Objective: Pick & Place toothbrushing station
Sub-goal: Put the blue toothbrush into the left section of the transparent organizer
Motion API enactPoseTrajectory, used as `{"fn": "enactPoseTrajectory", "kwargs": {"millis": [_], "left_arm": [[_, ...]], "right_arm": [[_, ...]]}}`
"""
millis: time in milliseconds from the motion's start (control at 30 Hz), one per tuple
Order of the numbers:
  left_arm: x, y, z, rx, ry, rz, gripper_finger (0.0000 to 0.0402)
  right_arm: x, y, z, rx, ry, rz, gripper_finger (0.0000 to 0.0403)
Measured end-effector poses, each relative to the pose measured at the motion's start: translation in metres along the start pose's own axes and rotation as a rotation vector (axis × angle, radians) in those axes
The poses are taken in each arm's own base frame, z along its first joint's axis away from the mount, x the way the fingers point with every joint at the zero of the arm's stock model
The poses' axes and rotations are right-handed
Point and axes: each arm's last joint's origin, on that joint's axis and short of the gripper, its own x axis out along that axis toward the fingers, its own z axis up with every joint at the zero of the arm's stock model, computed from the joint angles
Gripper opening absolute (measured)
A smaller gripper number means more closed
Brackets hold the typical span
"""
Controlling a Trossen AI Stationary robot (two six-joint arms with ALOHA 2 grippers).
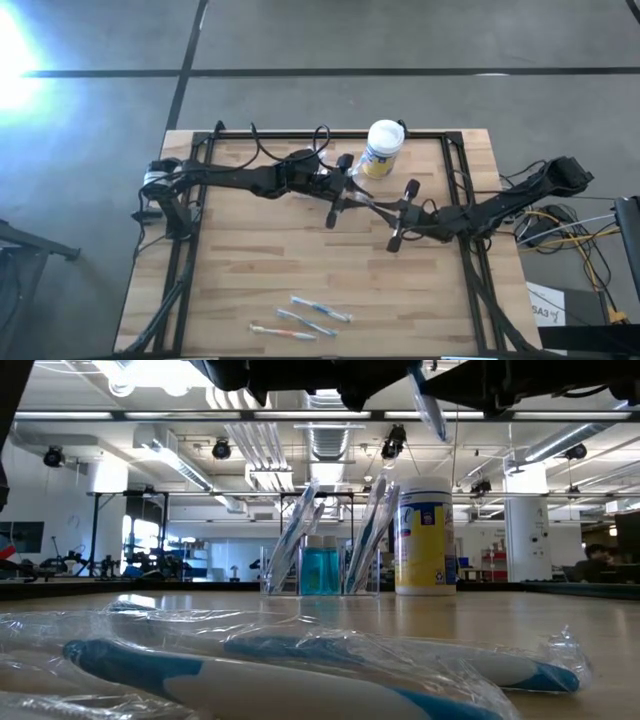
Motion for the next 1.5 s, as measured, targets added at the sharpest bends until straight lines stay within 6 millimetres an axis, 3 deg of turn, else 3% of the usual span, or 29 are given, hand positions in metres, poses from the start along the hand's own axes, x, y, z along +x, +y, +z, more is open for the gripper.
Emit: {"fn": "enactPoseTrajectory", "kwargs": {"millis": [133, 500, 633, 833, 1000, 1267, 1500], "left_arm": [[0.0, -0.001, 0.0, 0.003, -0.004, -0.018, 0.0025], [-0.007, 0.001, 0.002, 0.015, 0.054, -0.01, 0.0024], [-0.019, -0.001, 0.007, 0.021, 0.081, 0.026, 0.0024], [-0.066, -0.014, 0.019, 0.021, 0.093, 0.081, 0.0024], [-0.12, -0.033, 0.018, -0.067, 0.08, 0.12, 0.0024], [-0.196, -0.067, -0.015, -0.147, 0.071, 0.231, 0.0024], [-0.233, -0.087, -0.05, -0.188, 0.058, 0.287, 0.0024]], "right_arm": [[0.001, 0.0, 0.0, -0.006, 0.002, 0.002, 0.002], [-0.006, -0.004, 0.003, 0.046, -0.009, -0.046, 0.01], [-0.011, -0.004, 0.005, 0.043, -0.024, -0.028, 0.0132], [-0.031, -0.003, 0.005, 0.033, -0.058, 0.043, 0.0146], [-0.046, -0.007, -0.001, 0.047, -0.111, 0.174, 0.0119], [-0.064, -0.021, -0.013, 0.094, -0.216, 0.266, 0.0021], [-0.072, -0.027, -0.025, 0.1, -0.254, 0.254, 0.0008]]}}
